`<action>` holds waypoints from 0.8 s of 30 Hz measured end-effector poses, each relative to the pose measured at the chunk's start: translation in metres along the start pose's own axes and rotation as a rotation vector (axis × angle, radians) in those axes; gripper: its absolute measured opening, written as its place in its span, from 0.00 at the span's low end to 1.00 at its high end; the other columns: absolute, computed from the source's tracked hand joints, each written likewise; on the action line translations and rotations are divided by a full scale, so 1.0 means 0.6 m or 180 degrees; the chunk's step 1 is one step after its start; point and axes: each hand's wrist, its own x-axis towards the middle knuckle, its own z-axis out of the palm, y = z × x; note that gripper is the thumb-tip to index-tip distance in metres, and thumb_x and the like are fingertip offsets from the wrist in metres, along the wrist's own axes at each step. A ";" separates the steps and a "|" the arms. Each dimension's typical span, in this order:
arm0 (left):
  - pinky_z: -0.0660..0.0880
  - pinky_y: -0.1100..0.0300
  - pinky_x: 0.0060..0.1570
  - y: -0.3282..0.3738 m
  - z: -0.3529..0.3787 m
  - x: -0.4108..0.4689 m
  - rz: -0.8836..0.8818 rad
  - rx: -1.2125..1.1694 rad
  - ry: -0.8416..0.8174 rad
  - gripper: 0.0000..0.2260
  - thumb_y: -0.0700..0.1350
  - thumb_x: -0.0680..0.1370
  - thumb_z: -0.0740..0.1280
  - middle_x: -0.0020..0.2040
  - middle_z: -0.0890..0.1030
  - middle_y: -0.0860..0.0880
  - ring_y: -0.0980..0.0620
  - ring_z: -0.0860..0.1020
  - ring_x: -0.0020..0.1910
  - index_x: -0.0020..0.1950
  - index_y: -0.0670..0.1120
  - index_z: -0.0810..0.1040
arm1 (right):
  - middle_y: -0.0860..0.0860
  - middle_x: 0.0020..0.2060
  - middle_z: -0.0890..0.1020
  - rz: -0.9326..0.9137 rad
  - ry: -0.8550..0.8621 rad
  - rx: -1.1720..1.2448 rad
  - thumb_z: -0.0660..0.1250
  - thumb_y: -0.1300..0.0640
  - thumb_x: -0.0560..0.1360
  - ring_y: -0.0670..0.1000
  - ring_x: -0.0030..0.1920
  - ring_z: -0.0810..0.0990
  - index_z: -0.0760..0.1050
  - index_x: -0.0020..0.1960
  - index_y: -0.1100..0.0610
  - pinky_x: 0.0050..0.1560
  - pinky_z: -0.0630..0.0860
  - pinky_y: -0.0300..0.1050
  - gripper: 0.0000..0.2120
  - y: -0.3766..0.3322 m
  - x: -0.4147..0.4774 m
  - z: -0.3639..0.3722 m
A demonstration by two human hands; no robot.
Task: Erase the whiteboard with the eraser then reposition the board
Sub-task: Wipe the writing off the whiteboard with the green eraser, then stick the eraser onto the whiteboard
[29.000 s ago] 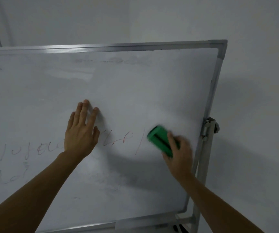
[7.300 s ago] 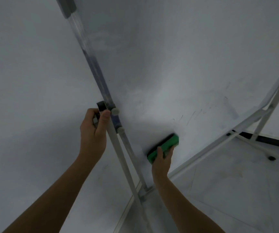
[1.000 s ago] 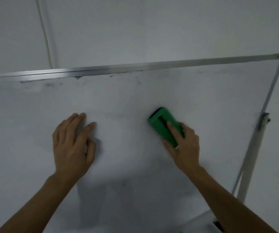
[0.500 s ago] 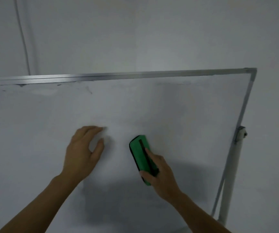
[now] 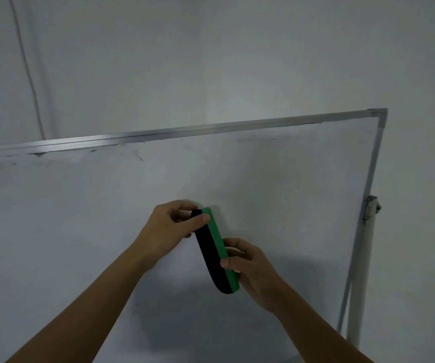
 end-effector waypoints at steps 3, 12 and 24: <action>0.81 0.49 0.48 0.002 -0.005 0.008 -0.0094 0.0004 0.0250 0.12 0.46 0.69 0.76 0.45 0.83 0.43 0.47 0.83 0.44 0.49 0.46 0.81 | 0.58 0.51 0.84 0.0028 -0.0007 0.0039 0.70 0.63 0.67 0.56 0.50 0.83 0.76 0.60 0.62 0.48 0.78 0.47 0.21 0.006 0.011 0.016; 0.75 0.56 0.43 -0.003 0.023 0.033 0.1001 0.2148 0.1815 0.24 0.58 0.66 0.74 0.50 0.73 0.47 0.48 0.75 0.46 0.56 0.46 0.75 | 0.52 0.42 0.86 -0.0064 0.1047 -0.0708 0.74 0.61 0.71 0.49 0.44 0.83 0.81 0.49 0.56 0.45 0.77 0.46 0.08 0.014 0.046 -0.054; 0.72 0.45 0.45 -0.038 0.107 0.062 0.0821 0.3283 0.2705 0.27 0.60 0.67 0.71 0.52 0.71 0.37 0.37 0.71 0.50 0.55 0.41 0.74 | 0.55 0.36 0.84 -0.0436 0.0992 -0.1355 0.73 0.62 0.71 0.51 0.37 0.82 0.82 0.44 0.57 0.35 0.76 0.41 0.03 0.036 0.047 -0.335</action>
